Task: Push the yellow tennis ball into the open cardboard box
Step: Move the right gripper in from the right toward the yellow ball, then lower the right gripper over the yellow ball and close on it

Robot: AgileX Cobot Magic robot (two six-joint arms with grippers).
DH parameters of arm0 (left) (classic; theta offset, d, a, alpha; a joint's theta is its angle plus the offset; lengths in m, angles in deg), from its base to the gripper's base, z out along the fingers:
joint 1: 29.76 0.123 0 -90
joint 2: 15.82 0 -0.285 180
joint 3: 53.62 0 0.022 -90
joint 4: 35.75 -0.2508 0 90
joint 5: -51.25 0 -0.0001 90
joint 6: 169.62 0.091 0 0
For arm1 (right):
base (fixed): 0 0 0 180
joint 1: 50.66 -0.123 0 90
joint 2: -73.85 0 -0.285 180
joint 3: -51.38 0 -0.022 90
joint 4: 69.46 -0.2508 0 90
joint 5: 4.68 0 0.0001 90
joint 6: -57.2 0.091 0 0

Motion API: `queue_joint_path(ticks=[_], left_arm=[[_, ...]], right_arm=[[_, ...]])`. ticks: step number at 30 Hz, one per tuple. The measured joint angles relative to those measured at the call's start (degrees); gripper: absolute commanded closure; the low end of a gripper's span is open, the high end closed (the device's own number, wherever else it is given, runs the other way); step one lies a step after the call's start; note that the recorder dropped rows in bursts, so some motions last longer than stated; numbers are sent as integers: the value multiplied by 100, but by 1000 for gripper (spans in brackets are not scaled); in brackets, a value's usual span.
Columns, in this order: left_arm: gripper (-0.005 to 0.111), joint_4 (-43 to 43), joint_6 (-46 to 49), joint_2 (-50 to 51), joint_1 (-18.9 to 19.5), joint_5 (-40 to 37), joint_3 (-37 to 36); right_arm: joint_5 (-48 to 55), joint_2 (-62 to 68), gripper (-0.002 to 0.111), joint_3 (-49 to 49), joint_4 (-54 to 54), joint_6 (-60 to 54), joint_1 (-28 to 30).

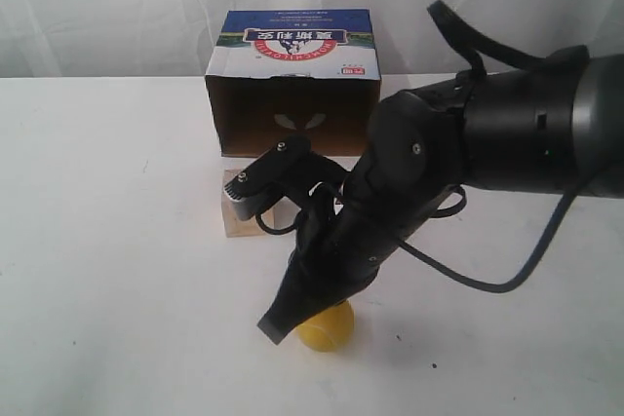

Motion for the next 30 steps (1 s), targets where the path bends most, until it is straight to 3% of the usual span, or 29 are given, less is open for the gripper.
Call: queue_joint_path(ticks=[15, 22, 30], left_arm=[[107, 0, 0, 0, 0, 0, 0], [107, 0, 0, 0, 0, 0, 0], [107, 0, 0, 0, 0, 0, 0]], right_arm=[[-57, 413, 108, 30, 289, 237, 0], [-343, 416, 108, 54, 1829, 1190, 23], [-441, 485, 108, 570, 2996, 1844, 520]])
